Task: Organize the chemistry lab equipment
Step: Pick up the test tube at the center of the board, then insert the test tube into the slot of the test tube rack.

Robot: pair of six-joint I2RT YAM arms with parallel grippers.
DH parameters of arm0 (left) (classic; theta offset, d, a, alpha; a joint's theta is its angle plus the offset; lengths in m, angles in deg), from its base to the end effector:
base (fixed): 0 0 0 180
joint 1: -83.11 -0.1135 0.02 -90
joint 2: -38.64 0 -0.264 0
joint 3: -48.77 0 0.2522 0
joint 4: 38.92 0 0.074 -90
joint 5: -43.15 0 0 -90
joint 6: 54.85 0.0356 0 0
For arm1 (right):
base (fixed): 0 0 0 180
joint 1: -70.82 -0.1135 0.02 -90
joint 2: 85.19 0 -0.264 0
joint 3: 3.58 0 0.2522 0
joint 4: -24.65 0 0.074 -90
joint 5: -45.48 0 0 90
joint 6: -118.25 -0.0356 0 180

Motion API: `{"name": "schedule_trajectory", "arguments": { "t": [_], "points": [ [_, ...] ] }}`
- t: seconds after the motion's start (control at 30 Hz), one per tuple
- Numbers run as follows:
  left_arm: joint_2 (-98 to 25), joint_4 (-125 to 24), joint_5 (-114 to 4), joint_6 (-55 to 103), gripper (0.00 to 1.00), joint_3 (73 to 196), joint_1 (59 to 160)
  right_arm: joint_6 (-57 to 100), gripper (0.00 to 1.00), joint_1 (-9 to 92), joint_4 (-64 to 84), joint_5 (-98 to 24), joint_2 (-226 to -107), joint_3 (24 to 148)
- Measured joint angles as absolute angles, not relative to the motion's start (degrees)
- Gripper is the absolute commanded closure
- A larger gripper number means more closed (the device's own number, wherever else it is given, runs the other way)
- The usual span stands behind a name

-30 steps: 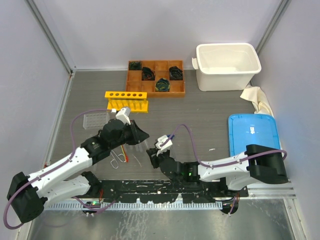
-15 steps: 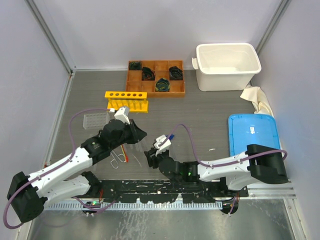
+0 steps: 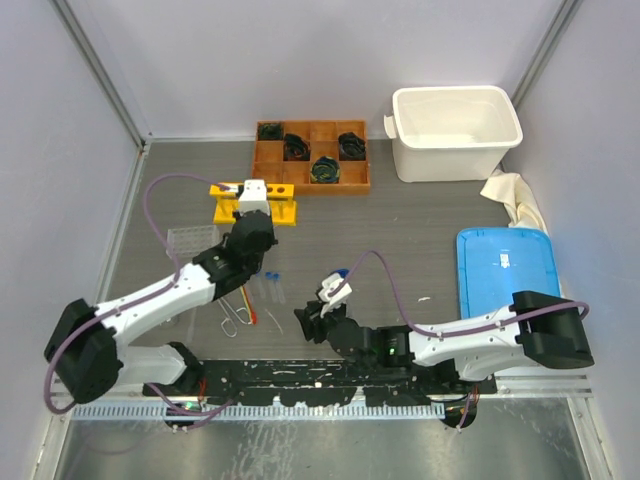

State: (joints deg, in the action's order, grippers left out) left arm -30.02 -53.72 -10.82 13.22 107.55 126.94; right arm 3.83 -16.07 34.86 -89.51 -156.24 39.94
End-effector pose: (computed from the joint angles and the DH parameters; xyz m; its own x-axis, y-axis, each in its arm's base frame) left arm 0.2062 -0.1690 0.2732 -0.3446 -0.0879 -0.9346 0.0494 0.9925 -0.1115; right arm 0.0388 0.2509 0.2171 -0.2915 0.0238 -0.9563 -0.6030 0.7715 0.2030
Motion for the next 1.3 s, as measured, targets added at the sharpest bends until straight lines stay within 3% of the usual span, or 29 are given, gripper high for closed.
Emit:
{"name": "schedule_trajectory", "arguments": {
  "t": [0.2, 0.53, 1.3],
  "points": [
    [-40.0, -39.7, -4.8, 24.2, 1.0, 110.4, 121.0, 2.2, 0.58, -16.1, 31.9, -90.3, -153.7, 38.1],
    [-43.1, -22.7, -5.7, 27.0, 1.0, 110.4, 108.2, 1.1, 0.56, -16.1, 29.0, -92.8, -147.9, 35.5],
    [-53.2, -16.0, -11.8, 25.3, 1.0, 112.1, 106.4, 2.5, 0.55, -16.1, 28.4, -97.5, -146.5, 35.5]
  ]
}}
